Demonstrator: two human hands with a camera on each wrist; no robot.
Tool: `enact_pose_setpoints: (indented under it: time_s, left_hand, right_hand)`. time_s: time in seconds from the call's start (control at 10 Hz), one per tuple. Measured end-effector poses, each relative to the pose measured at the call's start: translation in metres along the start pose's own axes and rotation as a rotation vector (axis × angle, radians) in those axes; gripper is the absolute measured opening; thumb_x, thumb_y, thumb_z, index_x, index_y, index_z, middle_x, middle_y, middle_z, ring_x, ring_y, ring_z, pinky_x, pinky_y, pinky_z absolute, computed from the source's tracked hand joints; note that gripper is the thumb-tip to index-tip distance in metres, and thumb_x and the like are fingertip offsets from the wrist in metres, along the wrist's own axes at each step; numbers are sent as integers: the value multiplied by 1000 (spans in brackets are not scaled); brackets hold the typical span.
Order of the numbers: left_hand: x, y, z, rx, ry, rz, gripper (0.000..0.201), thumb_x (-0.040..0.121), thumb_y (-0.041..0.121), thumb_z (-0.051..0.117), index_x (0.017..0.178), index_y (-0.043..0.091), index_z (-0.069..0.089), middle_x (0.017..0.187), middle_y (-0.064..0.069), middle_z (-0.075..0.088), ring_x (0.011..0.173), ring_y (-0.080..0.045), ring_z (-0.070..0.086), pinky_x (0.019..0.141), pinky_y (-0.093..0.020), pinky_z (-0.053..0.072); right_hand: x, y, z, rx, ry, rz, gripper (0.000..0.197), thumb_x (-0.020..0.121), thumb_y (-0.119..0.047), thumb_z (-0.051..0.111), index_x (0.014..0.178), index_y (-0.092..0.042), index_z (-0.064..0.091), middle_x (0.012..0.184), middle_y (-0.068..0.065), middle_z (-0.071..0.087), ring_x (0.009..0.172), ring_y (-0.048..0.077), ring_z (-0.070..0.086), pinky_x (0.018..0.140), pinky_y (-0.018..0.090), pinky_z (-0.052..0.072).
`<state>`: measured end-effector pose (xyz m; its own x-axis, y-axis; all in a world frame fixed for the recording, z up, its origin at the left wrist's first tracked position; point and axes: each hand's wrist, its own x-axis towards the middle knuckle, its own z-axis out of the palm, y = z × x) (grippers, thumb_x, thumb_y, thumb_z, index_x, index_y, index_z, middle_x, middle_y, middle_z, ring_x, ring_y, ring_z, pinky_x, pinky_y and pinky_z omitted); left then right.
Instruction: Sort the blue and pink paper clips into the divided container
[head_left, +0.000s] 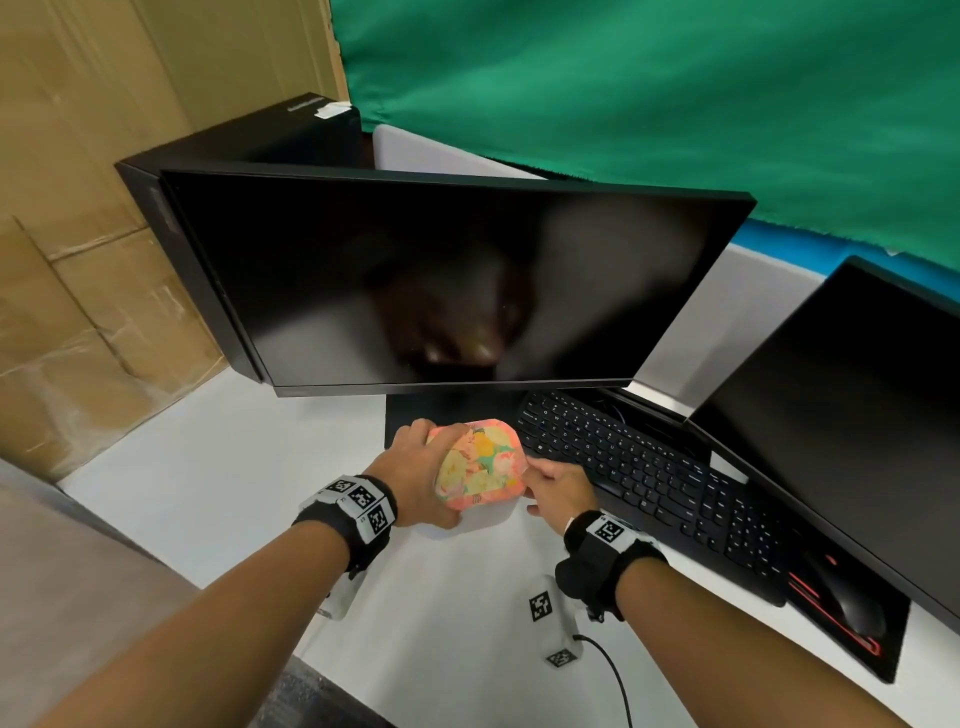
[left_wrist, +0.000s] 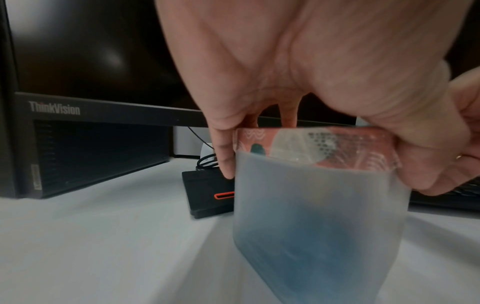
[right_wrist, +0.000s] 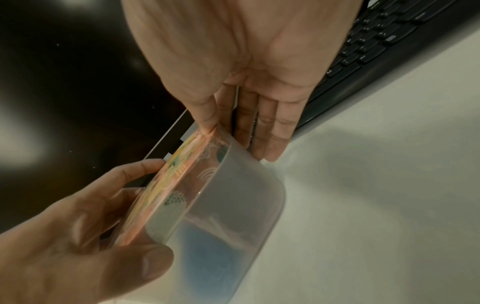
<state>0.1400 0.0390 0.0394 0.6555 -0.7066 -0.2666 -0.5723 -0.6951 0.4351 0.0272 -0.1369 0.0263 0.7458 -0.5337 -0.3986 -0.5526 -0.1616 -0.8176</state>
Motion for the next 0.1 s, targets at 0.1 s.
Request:
enact_pose_setpoints:
  time_s: [0.1]
  left_hand:
    - [-2, 3, 0, 7, 9, -13, 114, 50, 57, 79, 143, 42, 15, 128, 4, 30, 123, -21, 34, 99, -40, 47]
  right_hand:
    - [0, 5, -2, -33, -6, -16, 31, 95, -27, 51, 122, -18, 64, 97, -3, 69, 95, 21, 65, 88, 42, 55]
